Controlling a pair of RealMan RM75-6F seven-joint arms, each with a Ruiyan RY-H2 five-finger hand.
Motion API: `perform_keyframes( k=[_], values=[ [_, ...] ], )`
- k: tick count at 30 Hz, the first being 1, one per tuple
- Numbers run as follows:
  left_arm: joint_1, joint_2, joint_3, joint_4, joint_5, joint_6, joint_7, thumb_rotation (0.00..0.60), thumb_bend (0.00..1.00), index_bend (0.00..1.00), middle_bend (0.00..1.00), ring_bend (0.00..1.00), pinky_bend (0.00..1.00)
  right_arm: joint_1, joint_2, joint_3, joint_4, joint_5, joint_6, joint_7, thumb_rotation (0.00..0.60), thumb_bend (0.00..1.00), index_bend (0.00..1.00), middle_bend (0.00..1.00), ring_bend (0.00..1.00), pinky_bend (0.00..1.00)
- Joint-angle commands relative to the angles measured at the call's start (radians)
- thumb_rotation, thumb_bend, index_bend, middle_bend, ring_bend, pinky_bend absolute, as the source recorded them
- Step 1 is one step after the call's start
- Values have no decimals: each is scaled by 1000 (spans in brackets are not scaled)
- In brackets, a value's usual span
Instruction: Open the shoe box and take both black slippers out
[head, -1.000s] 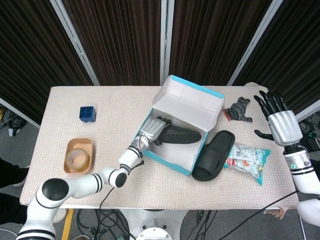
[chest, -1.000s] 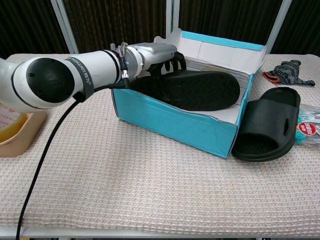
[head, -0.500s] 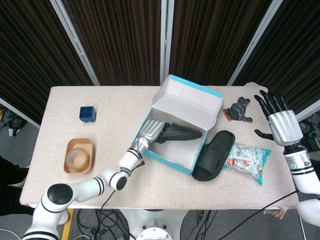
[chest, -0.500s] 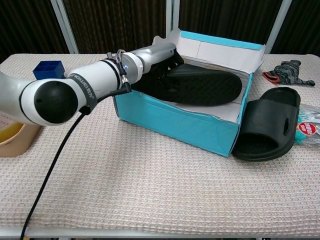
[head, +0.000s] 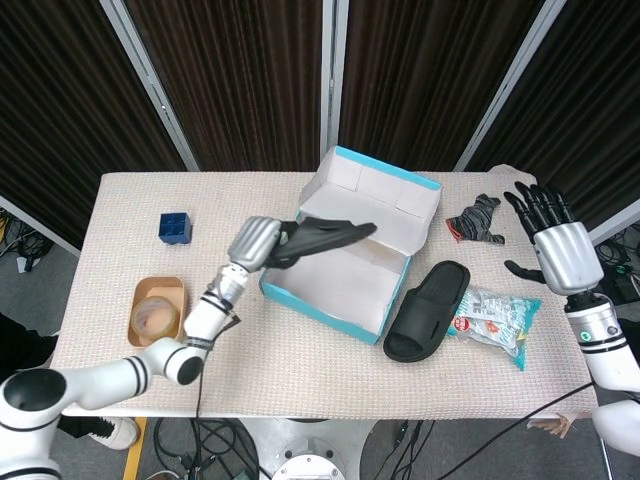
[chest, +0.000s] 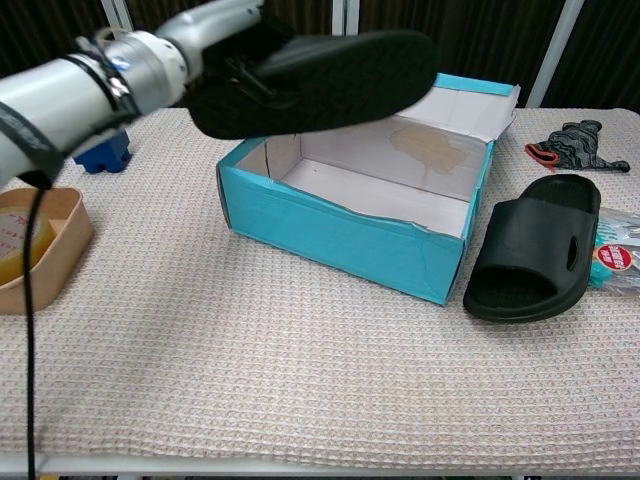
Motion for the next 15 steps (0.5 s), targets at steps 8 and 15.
perform_keyframes(
  k=[8,15],
  values=[
    [202,87,17,-14,-164,111,57,600,383,622,654,619,774,-3,-5,-9,-5,-13,5,3,600,0,0,0,0,0],
    [206,47,55,61,-199,9,102,600,326,387,480,407,537,-14,8,-9,-37,-9,15,-21,600,0,0,0,0,0]
  ],
)
